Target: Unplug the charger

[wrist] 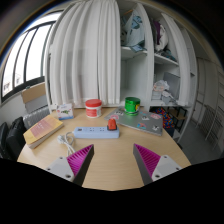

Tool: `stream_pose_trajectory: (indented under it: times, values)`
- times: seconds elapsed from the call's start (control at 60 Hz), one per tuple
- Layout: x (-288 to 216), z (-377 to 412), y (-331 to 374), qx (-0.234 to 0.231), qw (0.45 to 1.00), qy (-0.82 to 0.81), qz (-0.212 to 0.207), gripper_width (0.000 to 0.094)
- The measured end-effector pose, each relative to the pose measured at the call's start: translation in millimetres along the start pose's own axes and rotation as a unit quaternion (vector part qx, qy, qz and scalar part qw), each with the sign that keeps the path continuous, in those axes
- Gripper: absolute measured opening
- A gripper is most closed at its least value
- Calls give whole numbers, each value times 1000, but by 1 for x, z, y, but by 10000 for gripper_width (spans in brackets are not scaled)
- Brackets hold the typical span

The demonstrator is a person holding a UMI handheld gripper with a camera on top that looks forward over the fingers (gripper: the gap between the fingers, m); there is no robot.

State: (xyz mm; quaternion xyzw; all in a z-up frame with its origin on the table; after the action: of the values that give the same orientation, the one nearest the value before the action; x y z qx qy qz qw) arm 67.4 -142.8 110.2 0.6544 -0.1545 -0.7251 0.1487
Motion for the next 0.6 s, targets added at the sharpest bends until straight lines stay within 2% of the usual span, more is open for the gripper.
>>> stream_pose_trajectory:
  times: [0.167,0.333,0.5,0.567,0.6]
  values:
    - [-4,-30,-65,10,1000,4,28,820]
    - [-17,-34,-128,-21,999,-10,24,812]
    - [-28,-45,-168,-18,1000,-4,15,785]
    - [-28,-43,-178,-27,999,-21,6,657]
    - [-28,-46,-182,-29,999,-38,-2,432]
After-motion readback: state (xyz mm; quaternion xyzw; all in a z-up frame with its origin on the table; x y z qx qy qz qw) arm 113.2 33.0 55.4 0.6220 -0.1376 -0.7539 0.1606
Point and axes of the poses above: the point between the fingertips, and its own axes, seen from behind it with the camera up: z to the left, x down, y backward, against the way the camera looks, the point moved 7 cm from there along y, backward, against the way the camera looks, and after that the axes turned 14 degrees about -x, right-handed, at the moved point
